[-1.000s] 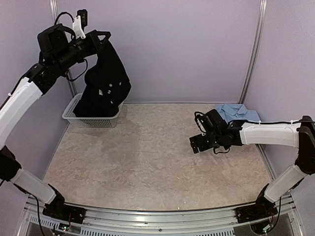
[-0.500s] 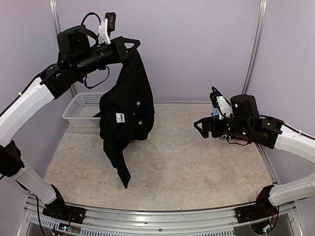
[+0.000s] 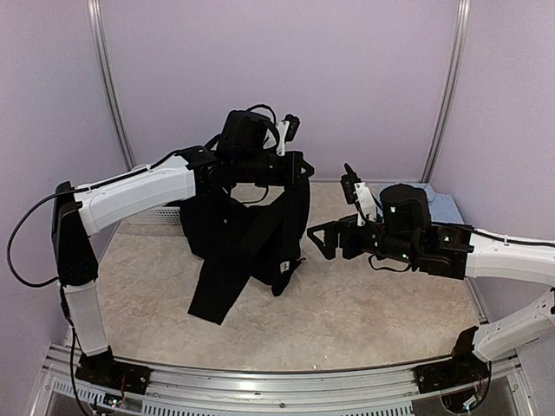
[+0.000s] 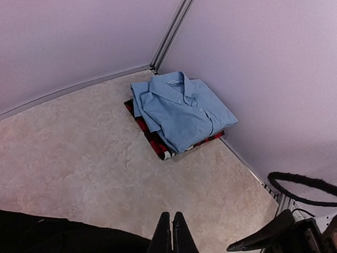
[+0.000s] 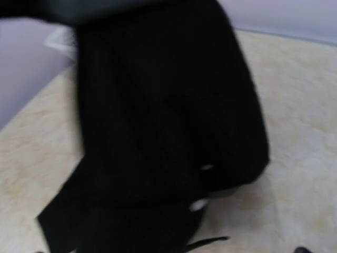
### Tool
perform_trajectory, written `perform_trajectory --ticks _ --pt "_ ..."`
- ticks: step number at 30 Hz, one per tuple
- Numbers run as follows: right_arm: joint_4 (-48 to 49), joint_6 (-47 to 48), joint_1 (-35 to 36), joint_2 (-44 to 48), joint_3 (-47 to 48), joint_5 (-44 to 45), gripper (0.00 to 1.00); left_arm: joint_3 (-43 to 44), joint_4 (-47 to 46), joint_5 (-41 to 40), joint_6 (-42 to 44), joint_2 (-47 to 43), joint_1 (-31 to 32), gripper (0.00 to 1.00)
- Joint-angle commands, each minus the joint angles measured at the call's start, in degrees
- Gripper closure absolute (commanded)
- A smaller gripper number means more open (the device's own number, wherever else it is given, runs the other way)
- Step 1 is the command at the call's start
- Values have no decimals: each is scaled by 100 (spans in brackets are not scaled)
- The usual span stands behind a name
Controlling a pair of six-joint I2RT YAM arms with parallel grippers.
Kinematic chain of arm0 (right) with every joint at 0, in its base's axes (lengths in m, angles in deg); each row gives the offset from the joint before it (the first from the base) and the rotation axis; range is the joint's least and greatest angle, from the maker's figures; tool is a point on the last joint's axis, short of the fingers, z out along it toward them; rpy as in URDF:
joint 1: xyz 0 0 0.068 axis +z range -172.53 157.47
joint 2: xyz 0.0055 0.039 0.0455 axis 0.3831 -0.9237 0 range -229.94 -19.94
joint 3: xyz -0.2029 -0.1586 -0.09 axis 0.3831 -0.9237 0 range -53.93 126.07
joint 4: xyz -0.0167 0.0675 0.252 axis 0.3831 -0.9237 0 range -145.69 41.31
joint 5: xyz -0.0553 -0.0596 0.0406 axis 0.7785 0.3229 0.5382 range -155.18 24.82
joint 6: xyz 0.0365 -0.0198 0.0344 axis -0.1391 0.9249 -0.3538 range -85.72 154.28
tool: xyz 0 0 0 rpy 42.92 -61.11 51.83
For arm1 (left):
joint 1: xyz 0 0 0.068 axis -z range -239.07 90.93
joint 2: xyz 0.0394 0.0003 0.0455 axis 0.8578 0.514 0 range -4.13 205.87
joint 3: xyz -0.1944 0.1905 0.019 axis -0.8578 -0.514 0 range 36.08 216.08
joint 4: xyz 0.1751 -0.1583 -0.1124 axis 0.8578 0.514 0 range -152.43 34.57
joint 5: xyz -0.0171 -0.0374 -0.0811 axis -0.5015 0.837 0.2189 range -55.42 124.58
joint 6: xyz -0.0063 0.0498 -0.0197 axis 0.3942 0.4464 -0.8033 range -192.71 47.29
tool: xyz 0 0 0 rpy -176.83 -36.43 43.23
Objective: Fold and stack the long sleeve shirts
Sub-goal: Pass from the left arm to the right
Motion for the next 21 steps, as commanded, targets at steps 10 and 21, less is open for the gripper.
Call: perform_trajectory --ticks 10,21 --pt "1060 -31 586 -1267 330 775 2 -214 -449 233 -716 -206 -4 100" --pt "1598 148 847 -2119 840 1954 6 -1277 -1350 514 -1526 -786 -114 100"
